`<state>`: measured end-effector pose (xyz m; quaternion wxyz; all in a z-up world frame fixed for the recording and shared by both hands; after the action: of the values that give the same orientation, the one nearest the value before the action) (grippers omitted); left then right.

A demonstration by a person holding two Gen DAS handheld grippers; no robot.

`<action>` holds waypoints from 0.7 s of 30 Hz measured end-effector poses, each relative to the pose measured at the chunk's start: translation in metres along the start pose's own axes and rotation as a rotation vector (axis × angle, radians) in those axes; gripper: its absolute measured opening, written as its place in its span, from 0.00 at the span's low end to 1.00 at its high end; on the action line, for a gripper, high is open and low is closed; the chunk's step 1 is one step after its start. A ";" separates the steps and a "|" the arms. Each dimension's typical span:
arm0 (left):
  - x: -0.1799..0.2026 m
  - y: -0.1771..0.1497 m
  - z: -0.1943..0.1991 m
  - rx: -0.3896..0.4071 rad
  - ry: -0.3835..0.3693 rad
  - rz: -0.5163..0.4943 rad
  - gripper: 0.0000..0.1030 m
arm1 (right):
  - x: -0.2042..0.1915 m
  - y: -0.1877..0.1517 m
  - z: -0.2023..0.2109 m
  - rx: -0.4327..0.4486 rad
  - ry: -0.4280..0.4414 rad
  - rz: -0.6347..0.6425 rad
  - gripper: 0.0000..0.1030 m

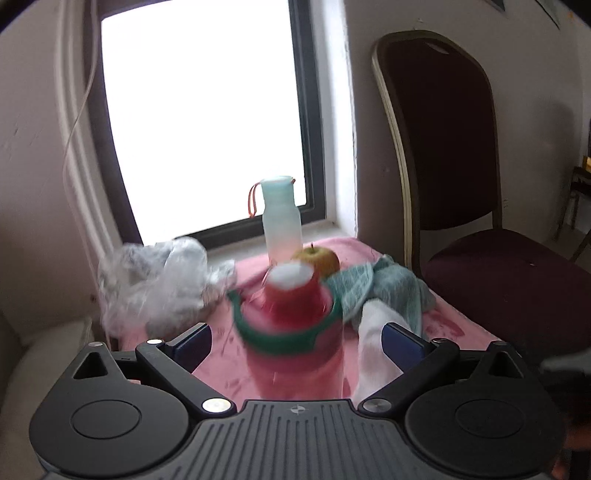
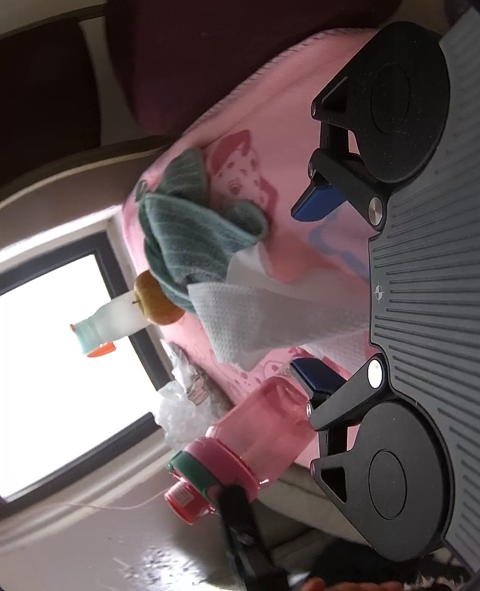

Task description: Clean container

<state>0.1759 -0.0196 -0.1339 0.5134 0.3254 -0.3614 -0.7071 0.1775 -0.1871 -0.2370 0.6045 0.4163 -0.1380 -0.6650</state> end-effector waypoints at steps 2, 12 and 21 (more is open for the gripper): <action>0.001 0.006 -0.010 0.005 0.026 -0.037 0.92 | 0.001 -0.003 -0.001 -0.007 0.003 -0.002 0.83; -0.058 -0.011 0.002 0.035 0.002 0.205 0.70 | -0.027 0.014 -0.007 0.166 0.011 0.173 0.83; -0.074 -0.020 0.013 0.058 -0.012 0.281 0.68 | -0.046 0.009 -0.065 0.127 -0.050 0.384 0.32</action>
<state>0.1748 0.0580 -0.1370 0.5957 0.2820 -0.4267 -0.6193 0.2268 -0.1262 -0.2524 0.6891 0.4029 -0.2713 -0.5378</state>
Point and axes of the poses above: each gripper's, at about its wrist camera, not at the fingertips, and z roughly against the way its jaws point, x to its right, y to its top, the point moved 7 cm from there along -z, roughly the way its jaws point, and after that the axes turned 5 degrees about -y, right-handed, at the moved point
